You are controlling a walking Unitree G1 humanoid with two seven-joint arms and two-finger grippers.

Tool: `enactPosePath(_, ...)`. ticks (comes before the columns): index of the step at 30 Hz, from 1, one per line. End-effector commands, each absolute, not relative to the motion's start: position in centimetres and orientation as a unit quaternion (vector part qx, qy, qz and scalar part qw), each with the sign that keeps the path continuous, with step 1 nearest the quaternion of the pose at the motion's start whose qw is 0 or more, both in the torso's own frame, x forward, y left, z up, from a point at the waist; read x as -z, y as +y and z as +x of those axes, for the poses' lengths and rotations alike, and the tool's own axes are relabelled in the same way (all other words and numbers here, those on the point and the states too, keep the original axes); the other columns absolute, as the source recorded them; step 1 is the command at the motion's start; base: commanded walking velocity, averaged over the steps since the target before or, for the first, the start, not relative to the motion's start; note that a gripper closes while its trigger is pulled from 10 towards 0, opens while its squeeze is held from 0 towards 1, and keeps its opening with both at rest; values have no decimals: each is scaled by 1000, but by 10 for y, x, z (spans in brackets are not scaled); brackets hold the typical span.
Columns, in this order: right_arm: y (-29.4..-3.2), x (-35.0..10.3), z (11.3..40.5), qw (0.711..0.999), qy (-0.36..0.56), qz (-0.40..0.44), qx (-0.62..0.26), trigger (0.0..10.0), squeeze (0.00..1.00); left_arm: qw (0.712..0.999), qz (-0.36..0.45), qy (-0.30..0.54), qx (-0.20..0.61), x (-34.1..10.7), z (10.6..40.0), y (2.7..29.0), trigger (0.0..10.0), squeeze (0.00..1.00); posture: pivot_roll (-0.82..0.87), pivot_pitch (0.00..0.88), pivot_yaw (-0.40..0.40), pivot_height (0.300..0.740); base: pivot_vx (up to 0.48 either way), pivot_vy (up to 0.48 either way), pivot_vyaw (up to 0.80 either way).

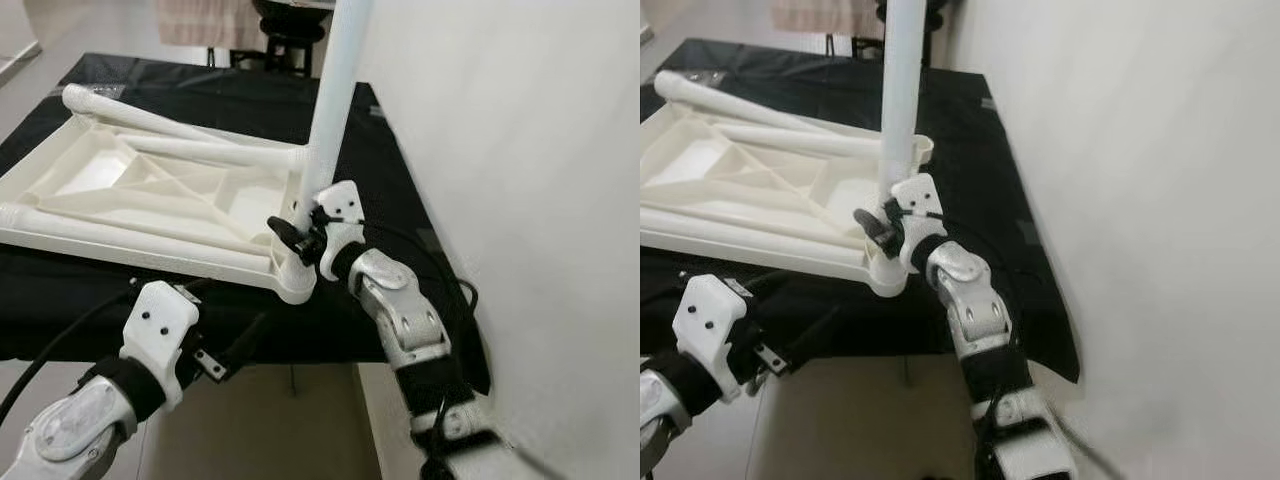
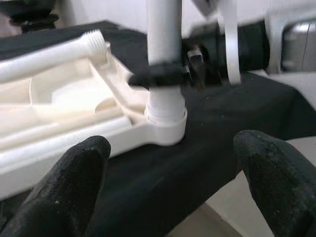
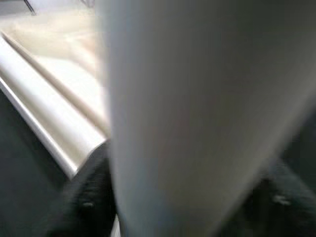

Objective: Building children table

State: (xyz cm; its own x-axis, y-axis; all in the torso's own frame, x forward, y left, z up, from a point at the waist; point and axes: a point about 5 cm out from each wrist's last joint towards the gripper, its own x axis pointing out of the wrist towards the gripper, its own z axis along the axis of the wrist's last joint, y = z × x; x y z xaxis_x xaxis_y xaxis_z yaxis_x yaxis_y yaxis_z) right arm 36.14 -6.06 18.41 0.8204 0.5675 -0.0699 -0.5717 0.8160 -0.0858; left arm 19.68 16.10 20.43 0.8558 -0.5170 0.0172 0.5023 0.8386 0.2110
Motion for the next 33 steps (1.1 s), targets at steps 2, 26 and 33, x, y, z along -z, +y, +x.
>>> enactPosePath(2, -60, -191, 362, 953, 6, -32, -302, 10000, 1000, 956, 98, -32, 274, -202, 196, 159, 10000, 0, 190, 191, -139, 740, 0, 0, 0)
enactPosePath(26, -54, -222, 377, 812, -25, -106, -574, 0, 0, 957, 89, -32, 274, -200, 193, 153, 10000, 0, 199, 208, -166, 740, 0, 0, 0)
enactPosePath(33, -59, -221, 374, 783, -32, -101, -613, 0, 0, 958, 88, -29, 272, -200, 192, 154, 10000, 0, 192, 221, -162, 740, 0, 0, 0)
